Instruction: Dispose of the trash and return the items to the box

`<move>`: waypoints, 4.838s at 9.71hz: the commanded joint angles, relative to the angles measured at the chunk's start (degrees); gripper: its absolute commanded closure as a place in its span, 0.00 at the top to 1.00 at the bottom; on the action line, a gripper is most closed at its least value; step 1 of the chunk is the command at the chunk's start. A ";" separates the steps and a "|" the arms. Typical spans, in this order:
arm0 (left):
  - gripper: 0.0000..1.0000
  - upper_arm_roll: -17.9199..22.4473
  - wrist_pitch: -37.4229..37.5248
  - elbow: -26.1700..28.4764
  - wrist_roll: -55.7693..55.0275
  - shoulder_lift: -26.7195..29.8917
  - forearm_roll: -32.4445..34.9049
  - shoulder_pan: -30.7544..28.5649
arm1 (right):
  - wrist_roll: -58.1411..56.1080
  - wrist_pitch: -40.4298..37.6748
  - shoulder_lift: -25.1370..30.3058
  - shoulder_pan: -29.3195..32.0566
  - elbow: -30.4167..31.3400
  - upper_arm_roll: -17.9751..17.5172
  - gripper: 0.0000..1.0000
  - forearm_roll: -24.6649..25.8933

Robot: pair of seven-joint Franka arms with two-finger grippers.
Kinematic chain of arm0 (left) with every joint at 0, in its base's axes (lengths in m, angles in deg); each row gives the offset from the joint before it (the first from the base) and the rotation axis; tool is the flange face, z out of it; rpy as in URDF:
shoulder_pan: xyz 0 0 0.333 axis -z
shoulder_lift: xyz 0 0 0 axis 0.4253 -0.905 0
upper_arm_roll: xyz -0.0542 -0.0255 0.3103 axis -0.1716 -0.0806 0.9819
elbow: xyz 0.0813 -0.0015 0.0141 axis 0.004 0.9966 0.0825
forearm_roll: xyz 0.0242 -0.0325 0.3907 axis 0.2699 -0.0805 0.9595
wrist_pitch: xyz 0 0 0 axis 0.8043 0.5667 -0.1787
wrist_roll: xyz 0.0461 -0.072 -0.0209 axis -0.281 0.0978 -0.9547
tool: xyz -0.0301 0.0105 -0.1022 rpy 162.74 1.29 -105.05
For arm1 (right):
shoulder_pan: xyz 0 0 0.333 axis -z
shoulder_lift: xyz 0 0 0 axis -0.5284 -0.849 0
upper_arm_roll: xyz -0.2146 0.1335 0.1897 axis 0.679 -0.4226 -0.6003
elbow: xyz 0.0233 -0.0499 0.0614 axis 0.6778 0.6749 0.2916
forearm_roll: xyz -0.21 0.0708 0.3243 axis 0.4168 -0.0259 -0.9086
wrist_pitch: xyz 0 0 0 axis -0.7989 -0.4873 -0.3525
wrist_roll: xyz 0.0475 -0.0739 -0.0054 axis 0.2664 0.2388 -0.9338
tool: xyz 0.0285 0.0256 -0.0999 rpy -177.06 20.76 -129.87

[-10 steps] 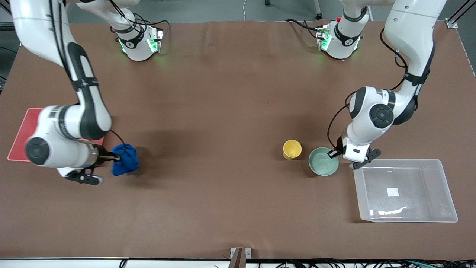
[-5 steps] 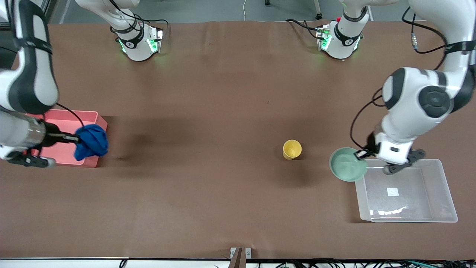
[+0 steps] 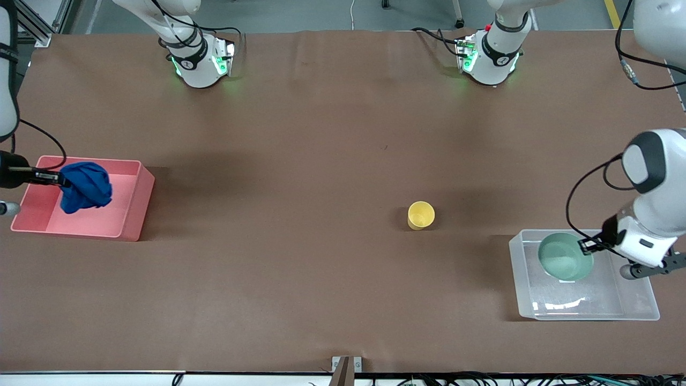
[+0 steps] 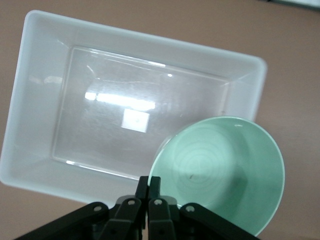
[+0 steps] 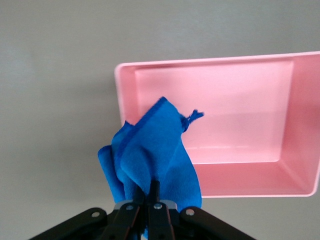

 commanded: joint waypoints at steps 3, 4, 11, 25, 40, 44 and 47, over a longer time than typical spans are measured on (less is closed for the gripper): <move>0.00 -0.49 -0.04 -7.08 6.06 -11.20 1.00 -2.31 | -13.39 14.99 -3.89 7.49 7.44 -1.01 0.11 0.50; 0.00 -0.49 -0.04 -7.08 6.15 -11.91 0.91 -2.40 | -14.02 15.61 -4.86 8.28 7.44 -1.01 0.19 0.50; 0.14 -0.49 -0.66 -7.17 7.11 -15.78 0.91 -2.32 | -12.10 11.60 -3.13 4.17 0.52 -1.36 1.00 0.50; 0.99 -14.79 18.08 0.19 -25.38 2.76 0.65 7.53 | 9.18 -13.65 15.52 -12.89 -13.11 -2.07 1.00 4.01; 0.02 -17.63 -8.13 13.66 -44.90 -7.96 4.95 14.47 | 8.65 -13.12 13.50 -13.24 -10.14 -1.63 1.00 4.19; 0.00 -17.63 -2.19 12.62 -45.80 1.66 4.87 11.14 | 8.65 -13.12 13.50 -13.24 -10.14 -1.54 1.00 4.19; 0.00 -17.54 9.95 3.94 -28.13 4.78 4.95 2.11 | 8.65 -12.42 13.41 -12.45 -10.31 -1.54 1.00 3.75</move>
